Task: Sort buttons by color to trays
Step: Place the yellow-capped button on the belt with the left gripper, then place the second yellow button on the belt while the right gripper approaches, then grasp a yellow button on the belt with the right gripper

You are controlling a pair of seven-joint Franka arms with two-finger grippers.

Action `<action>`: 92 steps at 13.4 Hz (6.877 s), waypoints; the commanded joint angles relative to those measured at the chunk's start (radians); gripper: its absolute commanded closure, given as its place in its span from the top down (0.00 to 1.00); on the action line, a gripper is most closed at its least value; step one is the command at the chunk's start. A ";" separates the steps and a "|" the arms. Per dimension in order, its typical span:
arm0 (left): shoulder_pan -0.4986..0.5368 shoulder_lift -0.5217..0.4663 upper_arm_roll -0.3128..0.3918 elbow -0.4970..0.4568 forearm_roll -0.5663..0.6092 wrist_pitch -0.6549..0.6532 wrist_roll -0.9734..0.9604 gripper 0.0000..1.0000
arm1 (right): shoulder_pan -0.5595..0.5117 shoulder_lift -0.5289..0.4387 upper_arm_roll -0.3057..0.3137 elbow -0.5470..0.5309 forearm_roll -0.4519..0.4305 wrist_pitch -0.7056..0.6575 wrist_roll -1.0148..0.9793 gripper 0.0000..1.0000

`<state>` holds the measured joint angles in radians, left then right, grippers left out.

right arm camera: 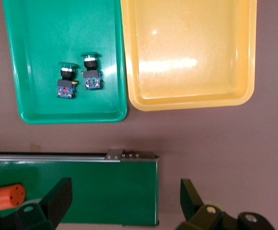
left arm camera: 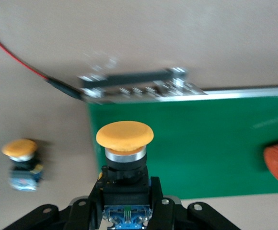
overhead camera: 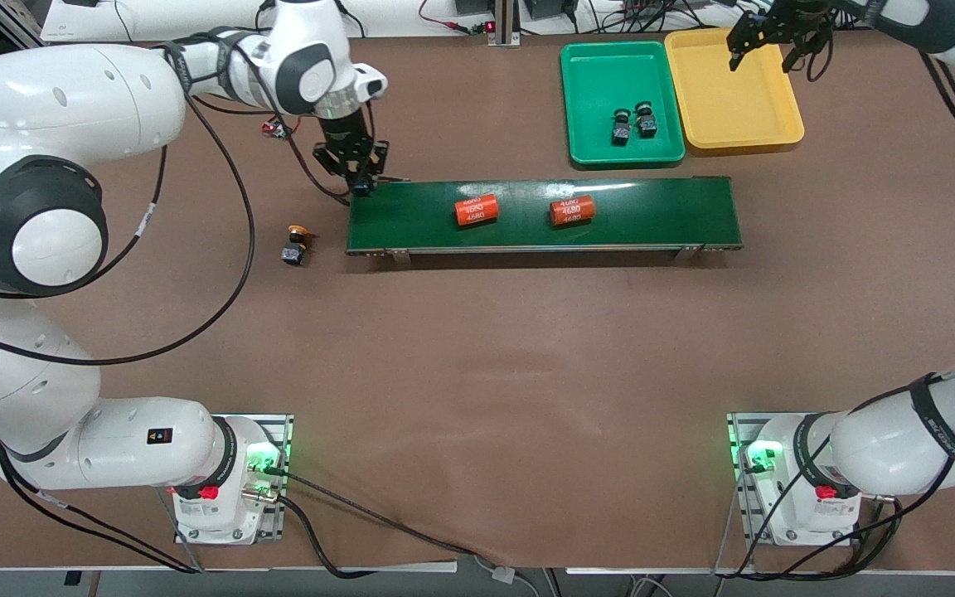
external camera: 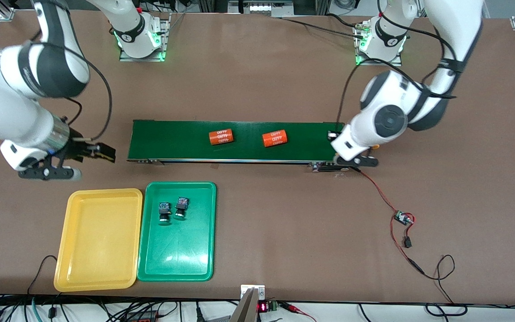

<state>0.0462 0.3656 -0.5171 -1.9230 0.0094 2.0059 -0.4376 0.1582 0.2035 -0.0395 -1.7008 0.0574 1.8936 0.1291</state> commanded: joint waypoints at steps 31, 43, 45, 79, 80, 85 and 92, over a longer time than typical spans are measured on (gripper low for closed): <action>0.017 -0.027 0.292 -0.385 0.034 0.307 0.433 1.00 | -0.178 -0.108 0.176 -0.069 -0.005 -0.125 0.014 1.00; 0.031 -0.099 0.284 -0.144 0.023 -0.048 0.422 0.15 | -0.177 -0.108 0.178 -0.040 -0.005 -0.180 0.008 1.00; 0.015 -0.086 0.232 -0.085 0.020 -0.062 0.421 0.18 | -0.175 -0.108 0.178 -0.045 -0.005 -0.180 0.009 1.00; 0.003 -0.332 0.419 0.349 0.058 -0.444 0.347 1.00 | 0.286 0.125 0.322 -0.252 -0.120 0.377 0.733 1.00; 0.004 -0.350 0.422 0.352 0.051 -0.446 0.350 1.00 | 0.291 0.145 0.322 -0.235 -0.139 0.378 0.728 1.00; 0.032 -0.349 0.416 0.384 0.014 -0.522 0.352 1.00 | 0.323 0.209 0.305 -0.148 -0.142 0.386 0.730 1.00; 0.021 -0.350 0.388 0.391 0.014 -0.527 0.350 1.00 | 0.331 0.260 0.305 -0.123 -0.197 0.420 0.742 1.00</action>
<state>0.0667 0.0170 -0.1093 -1.5573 0.0335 1.5036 -0.0985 0.4694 0.4349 0.2738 -1.8457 -0.1208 2.3026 0.8438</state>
